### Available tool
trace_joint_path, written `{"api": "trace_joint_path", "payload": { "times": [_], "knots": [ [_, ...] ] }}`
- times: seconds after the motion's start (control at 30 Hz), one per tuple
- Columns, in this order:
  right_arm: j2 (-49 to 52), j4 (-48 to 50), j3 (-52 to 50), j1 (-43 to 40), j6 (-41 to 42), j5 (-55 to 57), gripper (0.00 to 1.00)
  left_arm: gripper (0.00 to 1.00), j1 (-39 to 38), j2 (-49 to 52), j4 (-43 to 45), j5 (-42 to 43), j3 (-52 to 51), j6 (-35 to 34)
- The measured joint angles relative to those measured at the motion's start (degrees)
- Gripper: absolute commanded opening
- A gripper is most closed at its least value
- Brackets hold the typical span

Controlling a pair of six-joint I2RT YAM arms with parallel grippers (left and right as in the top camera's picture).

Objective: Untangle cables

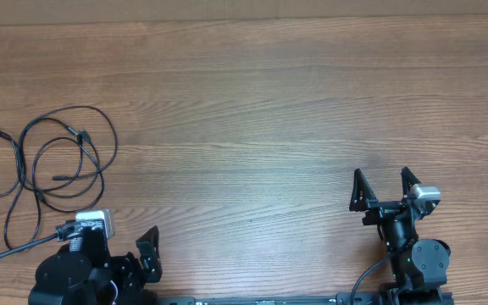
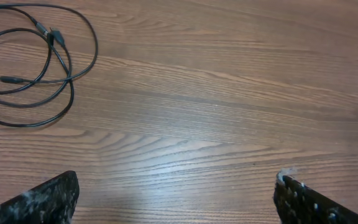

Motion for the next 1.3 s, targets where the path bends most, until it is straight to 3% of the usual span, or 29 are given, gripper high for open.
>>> {"api": "trace_joint_path", "payload": {
  "times": [0.37, 0.53, 0.97, 1.3],
  "knots": [
    [0.0, 0.0, 0.0, 0.0, 0.0, 0.0, 1.0, 0.99, 0.3, 0.0, 0.0, 0.0, 0.0, 0.0],
    [0.0, 0.0, 0.0, 0.0, 0.0, 0.0, 1.0, 1.0, 4.1, -1.6, 3.2, -0.1, -0.9, 0.2],
    [0.0, 0.0, 0.0, 0.0, 0.0, 0.0, 1.0, 1.0, 12.5, -17.9, 37.1, 0.3, -29.3, 6.3],
    [0.0, 0.0, 0.0, 0.0, 0.0, 0.0, 1.0, 1.0, 13.2, -23.5, 65.0, 0.9, -45.8, 6.7]
  ]
}}
